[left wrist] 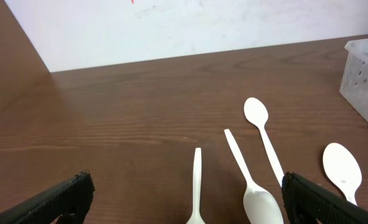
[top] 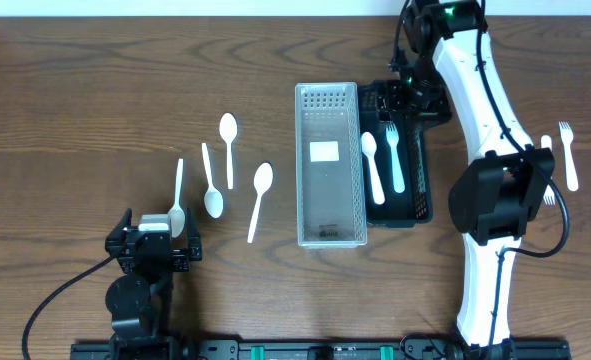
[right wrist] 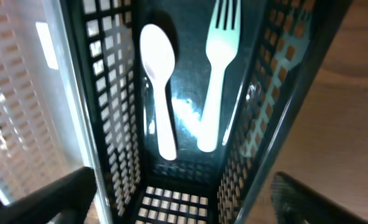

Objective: Pack container
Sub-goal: 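Carry the fork into the black tray and release it, then move the right gripper to the remaining white spoon and grasp it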

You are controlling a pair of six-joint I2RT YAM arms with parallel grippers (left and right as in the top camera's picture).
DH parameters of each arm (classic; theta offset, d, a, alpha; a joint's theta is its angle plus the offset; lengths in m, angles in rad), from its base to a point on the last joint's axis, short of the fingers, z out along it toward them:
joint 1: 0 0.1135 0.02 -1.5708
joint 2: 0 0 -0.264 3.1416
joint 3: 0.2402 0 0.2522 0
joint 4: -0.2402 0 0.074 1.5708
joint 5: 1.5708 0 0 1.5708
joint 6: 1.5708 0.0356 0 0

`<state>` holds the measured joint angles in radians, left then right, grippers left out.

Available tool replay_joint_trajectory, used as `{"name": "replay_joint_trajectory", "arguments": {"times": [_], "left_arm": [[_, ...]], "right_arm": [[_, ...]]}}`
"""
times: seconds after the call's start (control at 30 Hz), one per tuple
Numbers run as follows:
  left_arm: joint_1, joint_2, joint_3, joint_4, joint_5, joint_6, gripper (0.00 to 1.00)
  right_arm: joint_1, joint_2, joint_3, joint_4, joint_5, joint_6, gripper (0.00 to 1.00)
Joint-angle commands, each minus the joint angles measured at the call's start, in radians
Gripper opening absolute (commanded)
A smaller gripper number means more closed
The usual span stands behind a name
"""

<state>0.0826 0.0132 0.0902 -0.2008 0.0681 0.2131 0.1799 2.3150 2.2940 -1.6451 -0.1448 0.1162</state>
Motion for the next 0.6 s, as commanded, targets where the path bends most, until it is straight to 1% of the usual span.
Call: {"name": "replay_joint_trajectory", "arguments": {"times": [0.0,0.07,0.2,0.3,0.37,0.5,0.57], "left_arm": [[0.004,0.004,-0.026,-0.006,0.002,-0.005,0.98],[0.004,0.005,-0.026,-0.006,0.003,-0.005,0.98],[0.004,0.005,-0.026,-0.006,0.003,-0.005,0.98],[0.004,0.005,-0.026,-0.006,0.002,-0.005,0.98],[0.004,0.005,-0.026,-0.006,0.003,-0.005,0.98],[0.004,0.005,-0.026,-0.006,0.003,-0.005,0.98],[0.004,0.005,-0.026,-0.006,0.003,-0.005,0.98]], "right_arm": [[-0.04,-0.015,0.028,-0.026,0.071,-0.026,0.99],[-0.076,-0.015,0.05,-0.054,0.127,-0.059,0.99],[-0.179,-0.027,0.056,-0.053,0.269,-0.197,0.99],[-0.261,-0.027,0.055,-0.052,0.374,-0.248,0.99],[-0.323,-0.027,0.051,-0.031,0.372,-0.264,0.99],[-0.442,-0.026,0.025,0.042,0.298,-0.283,0.99],[-0.496,-0.026,0.002,0.068,0.245,-0.355,0.99]]}}
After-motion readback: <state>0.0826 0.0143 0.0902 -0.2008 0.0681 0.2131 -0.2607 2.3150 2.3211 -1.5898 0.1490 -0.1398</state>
